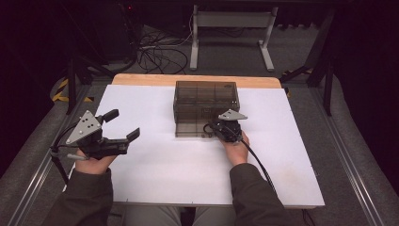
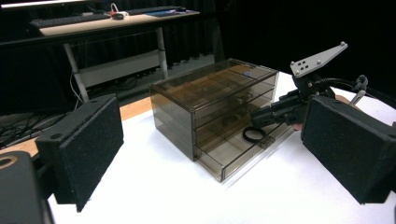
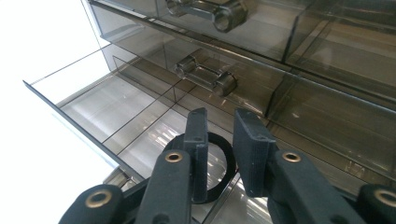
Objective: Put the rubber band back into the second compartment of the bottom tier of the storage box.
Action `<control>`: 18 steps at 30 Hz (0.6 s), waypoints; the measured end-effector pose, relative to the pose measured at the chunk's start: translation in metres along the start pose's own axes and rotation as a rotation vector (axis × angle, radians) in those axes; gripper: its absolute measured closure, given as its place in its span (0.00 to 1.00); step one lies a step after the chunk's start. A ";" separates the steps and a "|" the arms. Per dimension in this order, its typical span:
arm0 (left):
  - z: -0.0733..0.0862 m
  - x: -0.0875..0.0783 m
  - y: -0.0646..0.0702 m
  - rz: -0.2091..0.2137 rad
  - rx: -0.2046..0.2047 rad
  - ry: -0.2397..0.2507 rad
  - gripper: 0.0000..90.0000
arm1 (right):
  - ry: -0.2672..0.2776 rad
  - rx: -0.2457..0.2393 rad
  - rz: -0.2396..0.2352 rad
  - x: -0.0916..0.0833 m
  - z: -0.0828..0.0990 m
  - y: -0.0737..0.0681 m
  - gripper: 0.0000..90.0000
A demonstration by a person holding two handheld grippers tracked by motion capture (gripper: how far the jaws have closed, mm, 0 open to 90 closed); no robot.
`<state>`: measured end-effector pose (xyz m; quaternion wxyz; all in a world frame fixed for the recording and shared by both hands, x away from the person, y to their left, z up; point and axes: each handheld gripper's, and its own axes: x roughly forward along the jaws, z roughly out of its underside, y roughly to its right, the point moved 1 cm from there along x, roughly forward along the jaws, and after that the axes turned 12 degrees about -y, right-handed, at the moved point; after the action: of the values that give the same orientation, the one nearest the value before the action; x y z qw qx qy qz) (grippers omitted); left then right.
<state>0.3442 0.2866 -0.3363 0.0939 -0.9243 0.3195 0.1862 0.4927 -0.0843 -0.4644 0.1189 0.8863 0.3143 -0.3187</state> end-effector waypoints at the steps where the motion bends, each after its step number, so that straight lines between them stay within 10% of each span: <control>1: 0.000 0.000 0.000 0.000 0.000 0.000 0.07 | 0.002 -0.001 0.000 0.000 0.000 0.000 0.83; 18: 0.000 -0.001 0.000 -0.002 0.001 0.004 0.07 | 0.007 0.008 -0.039 -0.003 0.001 0.000 0.66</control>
<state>0.3435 0.2870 -0.3357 0.0939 -0.9251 0.3187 0.1839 0.4902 -0.0859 -0.4627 0.1082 0.8816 0.3305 -0.3192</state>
